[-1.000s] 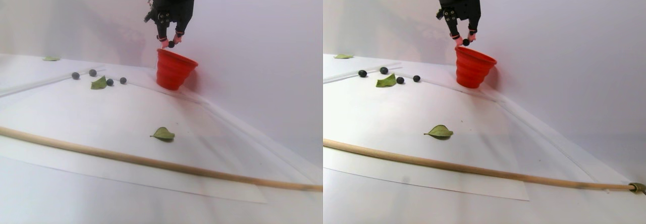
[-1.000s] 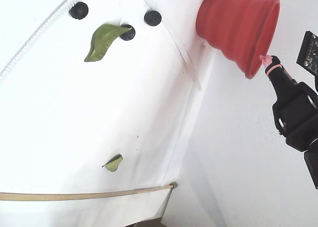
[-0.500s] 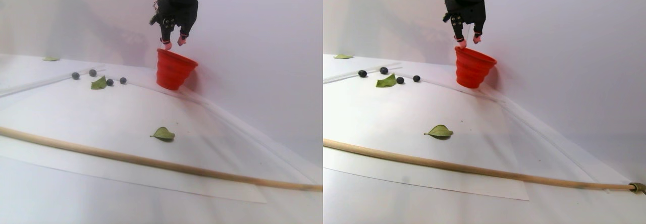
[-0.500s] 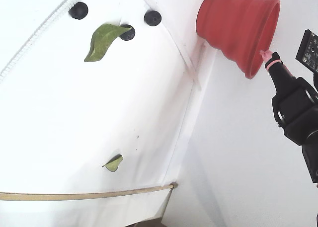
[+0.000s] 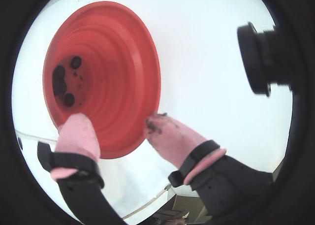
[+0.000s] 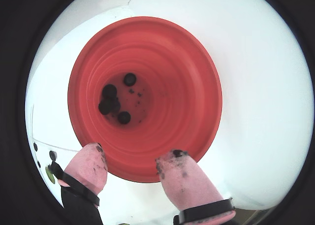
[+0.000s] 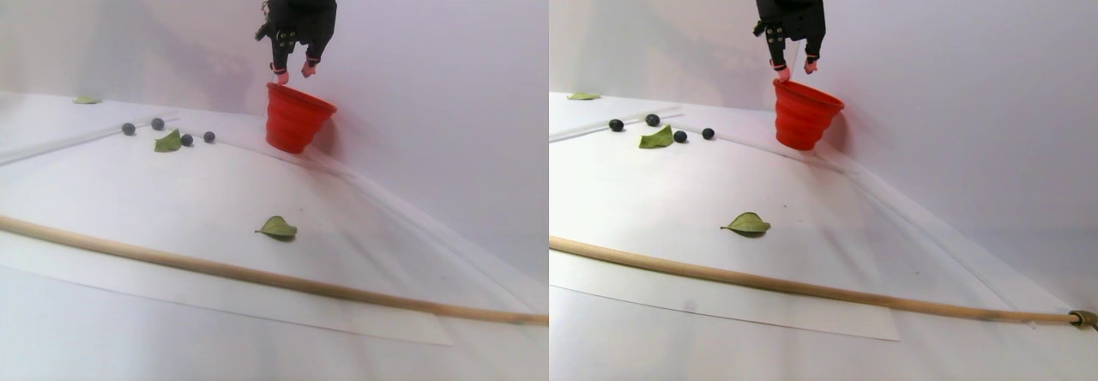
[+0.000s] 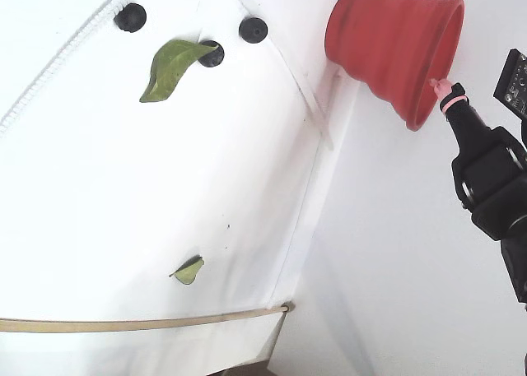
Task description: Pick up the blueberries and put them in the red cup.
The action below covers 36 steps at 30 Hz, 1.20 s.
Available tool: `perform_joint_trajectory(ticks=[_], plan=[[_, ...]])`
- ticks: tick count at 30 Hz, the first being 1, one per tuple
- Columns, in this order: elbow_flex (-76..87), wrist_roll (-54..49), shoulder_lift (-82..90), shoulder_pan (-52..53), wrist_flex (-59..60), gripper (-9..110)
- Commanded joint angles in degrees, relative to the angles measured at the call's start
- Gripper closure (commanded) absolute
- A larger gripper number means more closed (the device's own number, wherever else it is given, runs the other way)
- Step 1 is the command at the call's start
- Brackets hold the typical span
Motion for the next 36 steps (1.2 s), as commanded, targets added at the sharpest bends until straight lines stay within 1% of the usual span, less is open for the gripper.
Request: perform_joint_trajectory(ticks=[1,15,36], plan=[[-0.97,0.97,9.05,0.0,-0.62,82],[5.71,6.5,16.44,-3.34,2.81,83],[18.11,17.14,23.64,-8.0,3.08,83]])
